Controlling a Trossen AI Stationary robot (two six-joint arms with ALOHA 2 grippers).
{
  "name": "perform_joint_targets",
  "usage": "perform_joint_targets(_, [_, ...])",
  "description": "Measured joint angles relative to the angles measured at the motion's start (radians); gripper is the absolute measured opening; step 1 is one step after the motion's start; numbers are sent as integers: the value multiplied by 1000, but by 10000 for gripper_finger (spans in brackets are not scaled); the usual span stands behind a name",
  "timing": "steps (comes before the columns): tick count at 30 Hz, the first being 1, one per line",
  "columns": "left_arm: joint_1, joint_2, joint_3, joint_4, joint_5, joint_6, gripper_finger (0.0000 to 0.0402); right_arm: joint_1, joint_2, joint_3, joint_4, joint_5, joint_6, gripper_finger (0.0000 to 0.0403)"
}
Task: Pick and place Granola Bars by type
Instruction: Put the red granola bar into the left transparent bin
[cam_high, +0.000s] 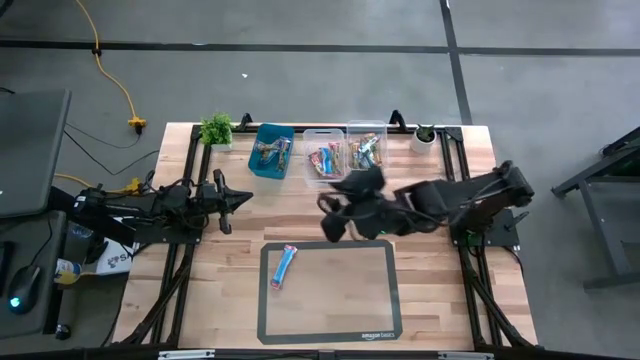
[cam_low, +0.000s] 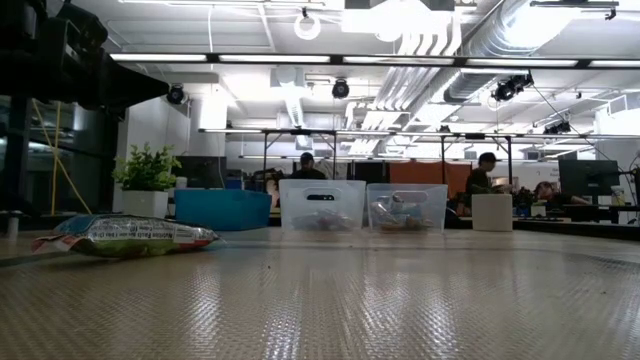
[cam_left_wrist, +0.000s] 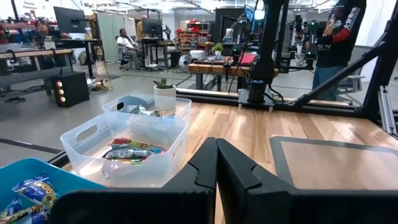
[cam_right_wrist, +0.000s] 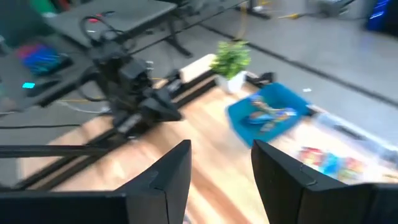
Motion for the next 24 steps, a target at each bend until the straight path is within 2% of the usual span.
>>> perform_joint_targets(5, [0, 0, 0, 0, 4, 0, 0, 85, -91, -32, -210, 211, 133, 151])
perform_joint_targets(7, [0, 0, 0, 0, 5, 0, 0, 124, -161, -107, -228, 292, 192, 150])
perform_joint_targets(10, [0, 0, 0, 2, 8, 0, 0, 188, -306, -297, -176, 369, 281, 146])
perform_joint_targets(13, [0, 0, 0, 2, 8, 0, 0, 237, -469, -535, 5, 396, 296, 144])
perform_joint_targets(15, [0, 0, 0, 2, 8, 0, 0, 252, -580, -691, 168, 397, 248, 144])
perform_joint_targets(20, [0, 0, 0, 3, 8, -3, 0, 233, -853, -1043, 564, 386, 62, 144])
perform_joint_targets(24, [0, 0, 0, 3, 9, -34, 0, 178, -1052, -1267, 842, 306, -120, 144])
